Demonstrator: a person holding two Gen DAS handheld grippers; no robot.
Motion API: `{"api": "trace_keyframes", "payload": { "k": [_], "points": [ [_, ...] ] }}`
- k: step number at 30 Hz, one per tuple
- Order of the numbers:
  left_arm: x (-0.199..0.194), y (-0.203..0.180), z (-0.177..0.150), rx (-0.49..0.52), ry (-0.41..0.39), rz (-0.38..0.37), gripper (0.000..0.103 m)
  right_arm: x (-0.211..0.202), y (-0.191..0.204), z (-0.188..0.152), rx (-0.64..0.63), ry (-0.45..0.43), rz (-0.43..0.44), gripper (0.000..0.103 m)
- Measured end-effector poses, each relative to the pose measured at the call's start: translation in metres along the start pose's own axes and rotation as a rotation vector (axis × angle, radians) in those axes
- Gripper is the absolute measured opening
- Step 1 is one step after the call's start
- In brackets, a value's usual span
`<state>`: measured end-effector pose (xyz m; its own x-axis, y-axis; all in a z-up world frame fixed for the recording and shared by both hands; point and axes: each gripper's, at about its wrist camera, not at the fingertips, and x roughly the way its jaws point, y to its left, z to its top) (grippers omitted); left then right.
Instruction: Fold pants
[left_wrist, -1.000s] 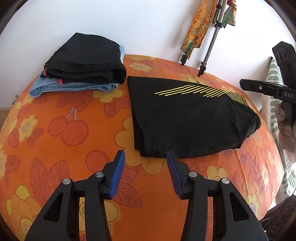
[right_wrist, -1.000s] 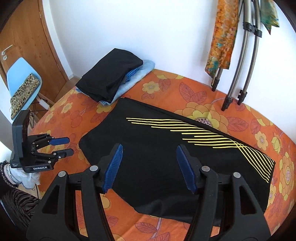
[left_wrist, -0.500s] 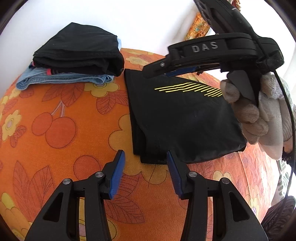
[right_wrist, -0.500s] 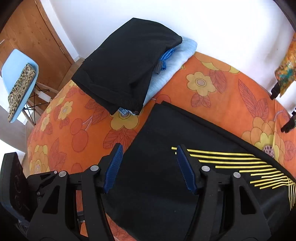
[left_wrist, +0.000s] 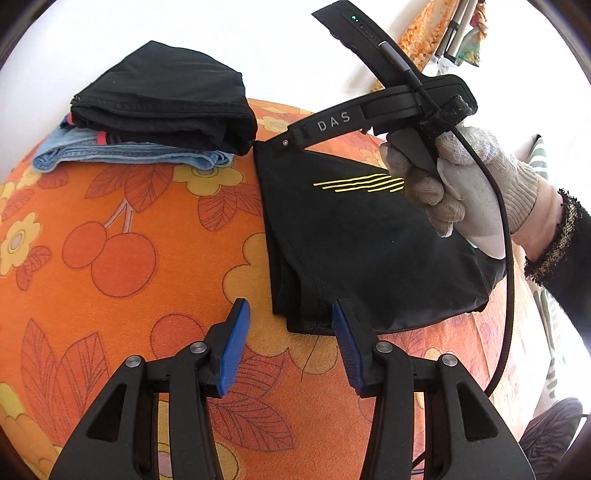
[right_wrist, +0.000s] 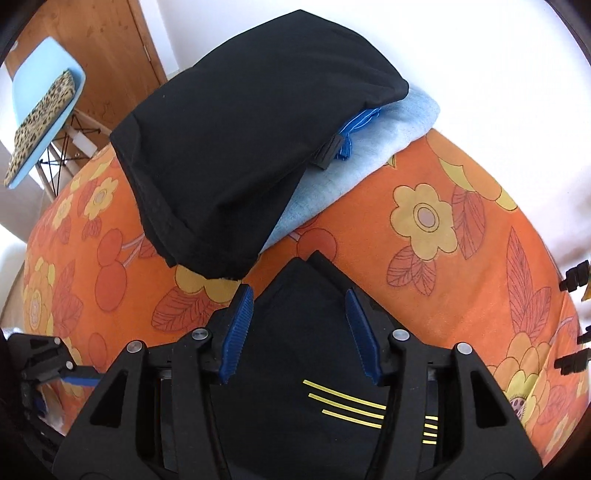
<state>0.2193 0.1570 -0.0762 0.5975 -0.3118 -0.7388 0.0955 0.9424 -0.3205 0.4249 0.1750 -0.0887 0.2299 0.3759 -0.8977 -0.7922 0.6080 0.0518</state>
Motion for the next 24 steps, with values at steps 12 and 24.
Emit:
{"api": "trace_keyframes", "payload": {
  "k": [12, 24],
  "points": [
    [0.004, -0.009, 0.002, 0.045, 0.015, 0.055, 0.045, -0.001, 0.000, 0.002, -0.029, -0.065, -0.071, 0.002],
    [0.012, -0.015, 0.002, 0.065, 0.012, 0.066, 0.045, 0.010, 0.014, 0.005, -0.133, -0.027, -0.031, 0.005]
  ]
}}
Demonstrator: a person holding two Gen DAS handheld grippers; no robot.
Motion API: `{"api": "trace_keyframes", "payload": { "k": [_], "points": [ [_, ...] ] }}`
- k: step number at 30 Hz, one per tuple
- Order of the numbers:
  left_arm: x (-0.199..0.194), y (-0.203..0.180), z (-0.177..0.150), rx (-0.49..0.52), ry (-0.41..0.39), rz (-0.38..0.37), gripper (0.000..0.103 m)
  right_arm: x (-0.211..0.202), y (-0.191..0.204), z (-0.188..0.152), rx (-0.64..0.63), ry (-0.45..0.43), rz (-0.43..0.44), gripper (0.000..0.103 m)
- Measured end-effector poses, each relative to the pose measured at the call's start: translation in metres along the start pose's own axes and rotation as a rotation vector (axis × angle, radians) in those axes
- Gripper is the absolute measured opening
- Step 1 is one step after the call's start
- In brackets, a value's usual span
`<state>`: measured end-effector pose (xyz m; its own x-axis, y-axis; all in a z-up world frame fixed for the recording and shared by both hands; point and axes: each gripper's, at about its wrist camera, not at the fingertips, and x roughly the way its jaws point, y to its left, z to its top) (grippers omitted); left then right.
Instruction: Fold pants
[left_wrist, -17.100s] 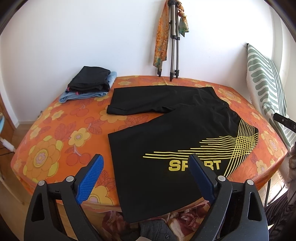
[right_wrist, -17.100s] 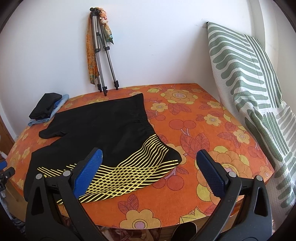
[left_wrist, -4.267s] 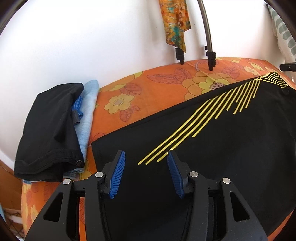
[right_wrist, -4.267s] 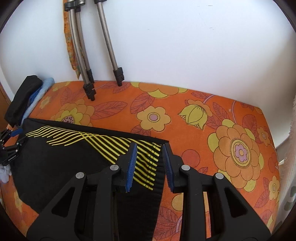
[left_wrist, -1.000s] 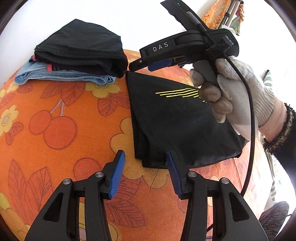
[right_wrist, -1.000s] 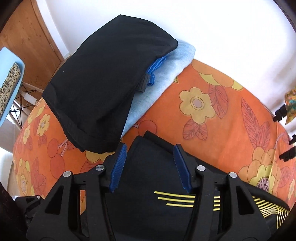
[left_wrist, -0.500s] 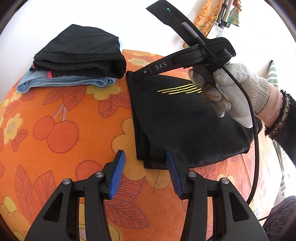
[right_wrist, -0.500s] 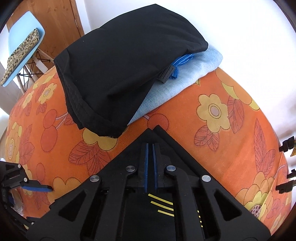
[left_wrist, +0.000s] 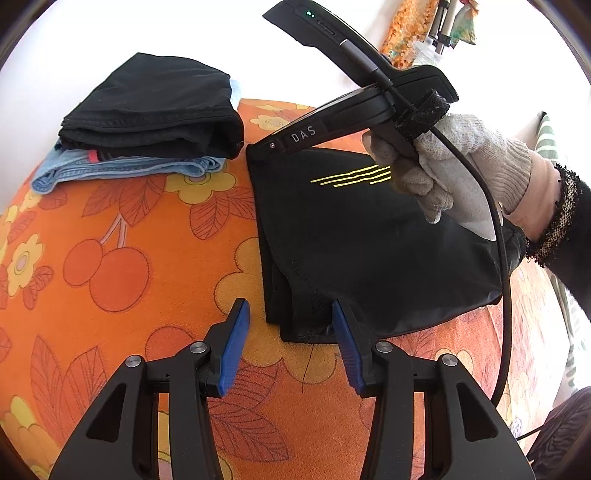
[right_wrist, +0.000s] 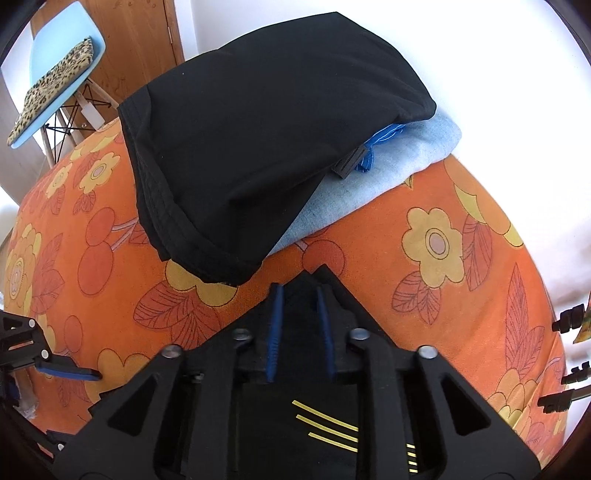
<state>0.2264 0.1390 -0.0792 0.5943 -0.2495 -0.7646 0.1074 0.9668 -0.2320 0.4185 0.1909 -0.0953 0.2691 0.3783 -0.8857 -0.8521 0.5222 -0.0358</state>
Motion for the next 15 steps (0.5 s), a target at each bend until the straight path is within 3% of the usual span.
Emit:
{"api": "trace_keyframes", "payload": {
  "k": [8, 10, 12, 13, 15],
  "points": [
    [0.000, 0.002, 0.000, -0.009, 0.001, -0.009, 0.045, -0.009, -0.015, -0.004, 0.038, -0.057, -0.112, 0.000],
    [0.001, 0.001, 0.000, -0.006, 0.001, -0.008, 0.045, -0.014, -0.022, -0.002, 0.056, -0.064, -0.013, 0.000],
    [0.001, 0.002, 0.000, -0.004, -0.001, -0.007, 0.045, -0.014, -0.022, -0.001, 0.049, -0.051, 0.006, 0.009],
    [0.001, 0.002, 0.000, -0.006, -0.001, -0.007, 0.045, -0.012, -0.020, -0.001, 0.033, -0.044, 0.003, 0.019],
    [0.001, 0.001, 0.000, -0.007, 0.000, -0.008, 0.045, -0.007, -0.014, -0.002, -0.017, -0.023, 0.004, 0.023]
  ]
}}
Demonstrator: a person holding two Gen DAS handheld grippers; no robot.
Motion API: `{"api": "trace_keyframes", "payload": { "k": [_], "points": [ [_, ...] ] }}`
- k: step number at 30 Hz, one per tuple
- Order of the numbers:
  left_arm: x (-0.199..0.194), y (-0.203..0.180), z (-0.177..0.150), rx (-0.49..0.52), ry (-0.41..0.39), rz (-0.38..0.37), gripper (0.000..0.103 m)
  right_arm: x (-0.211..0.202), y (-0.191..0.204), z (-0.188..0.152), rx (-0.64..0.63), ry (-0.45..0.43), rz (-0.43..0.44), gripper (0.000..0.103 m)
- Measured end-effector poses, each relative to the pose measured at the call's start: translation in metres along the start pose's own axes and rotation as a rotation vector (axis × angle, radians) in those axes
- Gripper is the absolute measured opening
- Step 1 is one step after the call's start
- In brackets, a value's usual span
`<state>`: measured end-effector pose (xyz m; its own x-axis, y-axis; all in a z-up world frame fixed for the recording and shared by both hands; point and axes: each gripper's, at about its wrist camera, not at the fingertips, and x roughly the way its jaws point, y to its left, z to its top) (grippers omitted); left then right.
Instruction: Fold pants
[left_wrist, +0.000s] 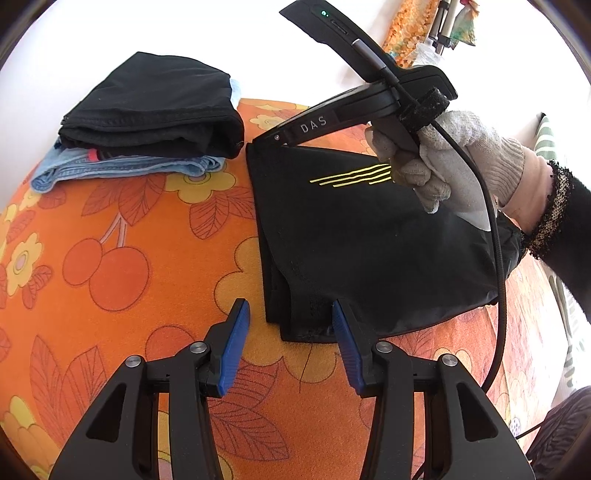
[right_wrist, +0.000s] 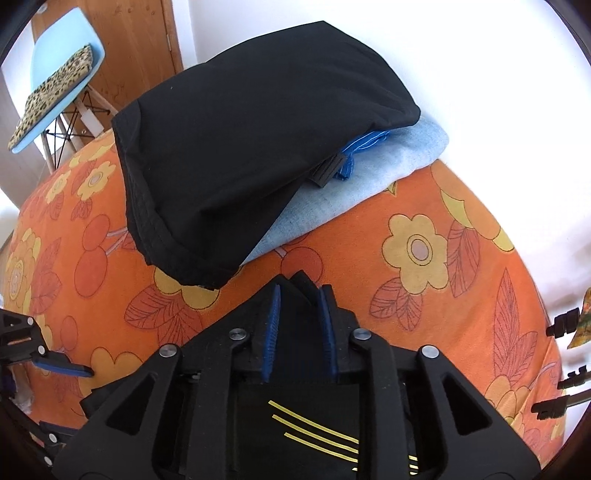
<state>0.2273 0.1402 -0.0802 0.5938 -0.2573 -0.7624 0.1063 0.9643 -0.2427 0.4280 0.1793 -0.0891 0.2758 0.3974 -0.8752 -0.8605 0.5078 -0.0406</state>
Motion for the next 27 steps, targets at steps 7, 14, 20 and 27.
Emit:
{"api": "trace_keyframes", "payload": {
  "k": [7, 14, 20, 27],
  "points": [
    [0.001, -0.001, 0.000, 0.012, -0.003, 0.006, 0.045, 0.005, 0.008, -0.002, -0.069, 0.028, 0.004, 0.017],
    [0.001, 0.000, 0.001, 0.003, -0.004, 0.004, 0.045, 0.008, 0.018, -0.002, -0.120, 0.024, -0.048, 0.001],
    [0.004, -0.003, 0.000, 0.014, -0.005, 0.002, 0.045, 0.010, 0.002, 0.001, -0.081, 0.017, -0.163, 0.001],
    [0.004, -0.001, -0.001, 0.014, -0.003, -0.011, 0.045, 0.002, 0.002, 0.000, -0.032, 0.007, -0.194, 0.028]
  ]
}}
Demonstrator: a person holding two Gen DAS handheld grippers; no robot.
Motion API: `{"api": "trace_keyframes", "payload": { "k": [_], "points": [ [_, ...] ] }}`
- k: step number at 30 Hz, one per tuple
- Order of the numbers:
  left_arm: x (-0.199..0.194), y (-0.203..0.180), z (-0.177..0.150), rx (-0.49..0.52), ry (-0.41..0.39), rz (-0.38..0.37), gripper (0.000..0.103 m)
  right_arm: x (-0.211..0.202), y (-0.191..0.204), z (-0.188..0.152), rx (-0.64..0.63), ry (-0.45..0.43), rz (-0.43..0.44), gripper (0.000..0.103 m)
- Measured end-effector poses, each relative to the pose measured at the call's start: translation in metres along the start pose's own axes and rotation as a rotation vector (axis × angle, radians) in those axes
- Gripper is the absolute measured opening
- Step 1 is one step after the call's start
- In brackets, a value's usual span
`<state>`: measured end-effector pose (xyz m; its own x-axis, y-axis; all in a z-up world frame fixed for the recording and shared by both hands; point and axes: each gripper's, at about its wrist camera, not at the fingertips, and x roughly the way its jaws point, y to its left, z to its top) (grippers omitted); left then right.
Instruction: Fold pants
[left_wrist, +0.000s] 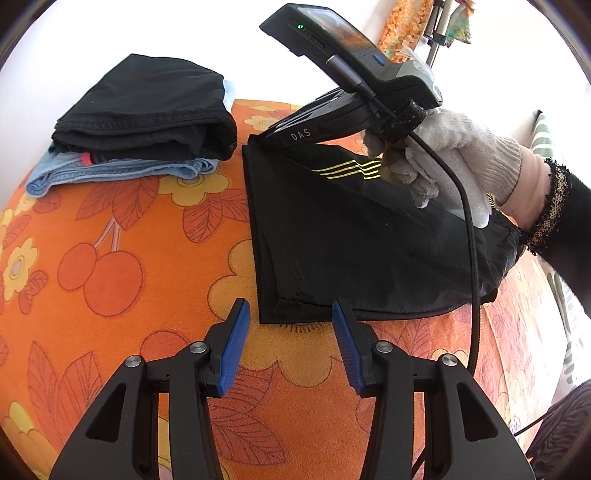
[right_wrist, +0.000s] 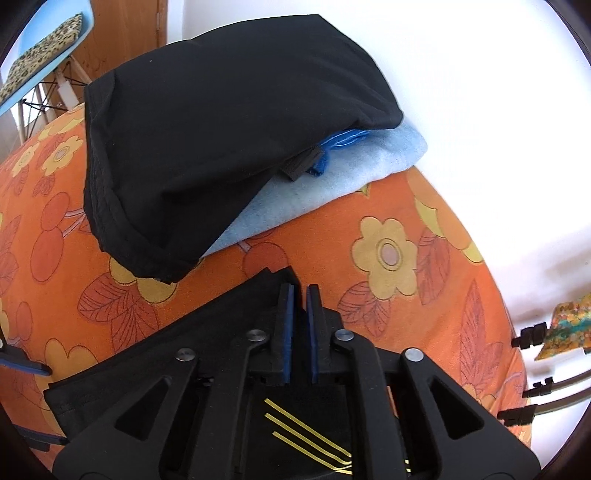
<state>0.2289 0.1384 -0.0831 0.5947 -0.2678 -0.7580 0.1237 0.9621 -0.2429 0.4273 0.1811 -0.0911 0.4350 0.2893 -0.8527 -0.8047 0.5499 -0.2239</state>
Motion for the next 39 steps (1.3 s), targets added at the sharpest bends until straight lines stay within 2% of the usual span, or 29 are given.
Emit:
{"api": "trace_keyframes", "payload": {
  "k": [1, 2, 4, 7, 12, 15, 19, 21, 23, 25, 27, 29, 34, 37, 39],
  "points": [
    [-0.002, 0.001, -0.001, -0.001, 0.000, -0.004, 0.045, -0.009, -0.001, -0.002, 0.015, -0.025, 0.003, 0.046],
    [-0.005, 0.002, -0.002, -0.001, -0.002, -0.005, 0.045, -0.022, -0.001, -0.007, 0.025, -0.067, 0.021, 0.048],
    [-0.013, 0.007, -0.002, 0.001, -0.010, 0.008, 0.045, -0.048, 0.000, -0.019, 0.054, -0.112, 0.066, 0.048],
    [-0.026, 0.019, -0.004, -0.015, -0.021, 0.035, 0.045, -0.078, 0.013, -0.047, 0.076, -0.135, 0.143, 0.048],
    [-0.040, 0.043, -0.004, -0.085, -0.033, 0.066, 0.044, -0.108, 0.068, -0.094, -0.002, -0.112, 0.248, 0.048],
    [-0.045, 0.051, -0.002, -0.140, -0.042, 0.046, 0.040, -0.109, 0.103, -0.108, -0.077, -0.091, 0.244, 0.048],
    [-0.046, 0.048, 0.006, -0.150, -0.037, 0.026, 0.038, -0.100, 0.132, -0.110, -0.146, -0.073, 0.195, 0.048],
    [-0.046, 0.046, 0.006, -0.156, -0.031, 0.015, 0.038, -0.095, 0.138, -0.109, -0.157, -0.061, 0.165, 0.045],
    [-0.045, 0.044, 0.007, -0.159, -0.025, 0.009, 0.038, -0.086, 0.139, -0.108, -0.153, -0.035, 0.124, 0.032],
    [-0.043, 0.044, 0.008, -0.172, -0.020, -0.005, 0.038, -0.082, 0.135, -0.108, -0.124, -0.033, 0.136, 0.030],
    [-0.040, 0.044, 0.009, -0.192, -0.011, -0.025, 0.038, -0.081, 0.132, -0.108, -0.100, -0.038, 0.158, 0.024],
    [-0.035, 0.045, 0.009, -0.216, 0.005, -0.058, 0.038, -0.080, 0.128, -0.108, -0.076, -0.047, 0.147, 0.006],
    [-0.023, 0.037, 0.008, -0.252, 0.045, -0.131, 0.038, -0.077, 0.098, -0.111, 0.083, -0.048, 0.240, 0.004],
    [-0.017, 0.033, 0.010, -0.276, 0.059, -0.152, 0.046, -0.076, 0.088, -0.117, 0.132, -0.064, 0.281, 0.004],
    [-0.012, 0.032, 0.012, -0.297, 0.067, -0.169, 0.047, -0.075, 0.086, -0.118, 0.138, -0.077, 0.294, 0.004]
  ]
}}
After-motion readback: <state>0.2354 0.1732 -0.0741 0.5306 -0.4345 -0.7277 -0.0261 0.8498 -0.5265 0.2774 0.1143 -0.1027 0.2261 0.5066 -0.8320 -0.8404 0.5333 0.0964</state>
